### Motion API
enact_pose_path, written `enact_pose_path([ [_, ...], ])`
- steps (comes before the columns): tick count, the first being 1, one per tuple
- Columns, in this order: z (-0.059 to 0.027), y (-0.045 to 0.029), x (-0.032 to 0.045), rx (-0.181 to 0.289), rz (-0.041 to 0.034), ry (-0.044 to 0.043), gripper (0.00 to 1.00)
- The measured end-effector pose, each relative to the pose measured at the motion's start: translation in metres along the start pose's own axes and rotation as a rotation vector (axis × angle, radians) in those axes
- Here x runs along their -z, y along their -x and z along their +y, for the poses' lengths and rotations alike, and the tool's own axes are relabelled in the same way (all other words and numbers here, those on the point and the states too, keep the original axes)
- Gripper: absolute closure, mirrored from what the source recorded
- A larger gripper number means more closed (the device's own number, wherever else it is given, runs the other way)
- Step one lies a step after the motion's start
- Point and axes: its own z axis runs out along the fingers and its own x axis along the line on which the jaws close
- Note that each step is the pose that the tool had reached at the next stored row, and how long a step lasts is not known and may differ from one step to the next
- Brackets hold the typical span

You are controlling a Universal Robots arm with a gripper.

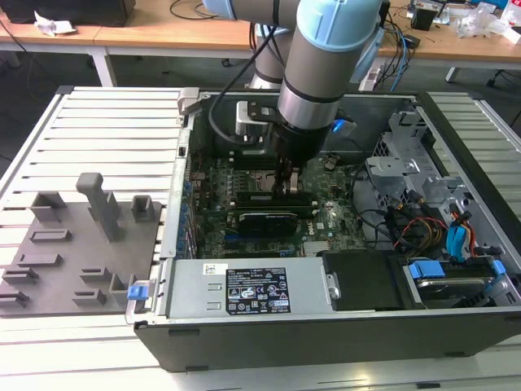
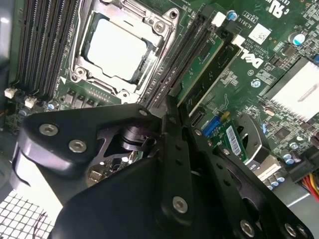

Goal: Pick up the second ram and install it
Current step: 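Insert the second ram into the second slot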

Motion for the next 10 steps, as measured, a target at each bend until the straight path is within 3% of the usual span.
enact_pose_path([
  [10, -0.0014, 0.0005, -0.0077, 0.0, 0.0002, 0.0006, 0.87],
])
